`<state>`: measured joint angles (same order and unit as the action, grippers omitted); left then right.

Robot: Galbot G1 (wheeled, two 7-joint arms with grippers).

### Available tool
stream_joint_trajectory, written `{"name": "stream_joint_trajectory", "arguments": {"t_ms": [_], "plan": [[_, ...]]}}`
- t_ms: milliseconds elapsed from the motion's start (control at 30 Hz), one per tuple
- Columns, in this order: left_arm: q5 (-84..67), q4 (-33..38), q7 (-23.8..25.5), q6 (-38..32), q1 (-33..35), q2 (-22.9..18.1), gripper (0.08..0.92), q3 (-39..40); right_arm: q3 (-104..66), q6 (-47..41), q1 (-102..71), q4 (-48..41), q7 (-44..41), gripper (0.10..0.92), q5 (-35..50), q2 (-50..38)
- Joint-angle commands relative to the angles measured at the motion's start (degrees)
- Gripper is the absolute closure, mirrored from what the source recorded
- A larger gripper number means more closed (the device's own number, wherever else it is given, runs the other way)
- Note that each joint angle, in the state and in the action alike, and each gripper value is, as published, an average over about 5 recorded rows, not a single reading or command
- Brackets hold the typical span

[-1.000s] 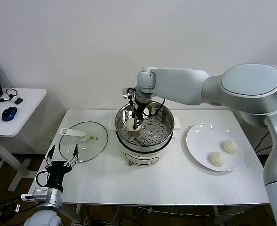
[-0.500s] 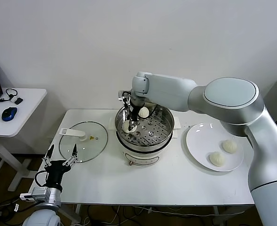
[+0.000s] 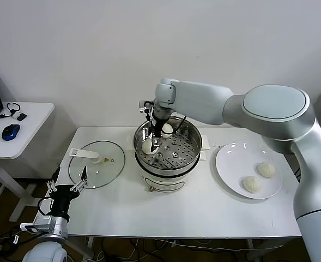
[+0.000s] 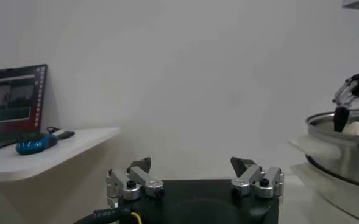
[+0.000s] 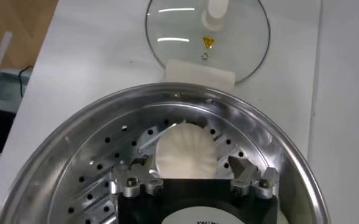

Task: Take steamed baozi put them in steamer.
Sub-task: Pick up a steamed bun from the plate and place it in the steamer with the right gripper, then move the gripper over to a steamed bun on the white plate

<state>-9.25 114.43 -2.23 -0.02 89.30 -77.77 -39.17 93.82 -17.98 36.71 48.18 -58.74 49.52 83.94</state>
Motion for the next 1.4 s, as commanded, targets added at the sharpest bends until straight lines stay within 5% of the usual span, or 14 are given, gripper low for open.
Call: {"name": "stream_joint_trajectory", "arguments": {"t_ms": [33, 600, 1400], "plan": [[-0.1, 0.0, 0.1, 0.2, -0.1, 0.2, 0.177, -0.1, 4.7, 3.0, 10.0, 12.6, -1.7, 0.203, 1.2, -7.7], [1.1, -0.1, 0.1, 0.1, 0.8, -0.3, 0.177, 0.4, 14.5, 8.4, 19.8, 27.2, -3.5, 0.203, -7.2, -31.3], [3.2, -0.2, -0.1, -0.4, 1.5, -3.3, 0.177, 0.5, 13.2, 16.5, 7.0, 21.3, -3.1, 0.203, -24.0, -47.7]]}}
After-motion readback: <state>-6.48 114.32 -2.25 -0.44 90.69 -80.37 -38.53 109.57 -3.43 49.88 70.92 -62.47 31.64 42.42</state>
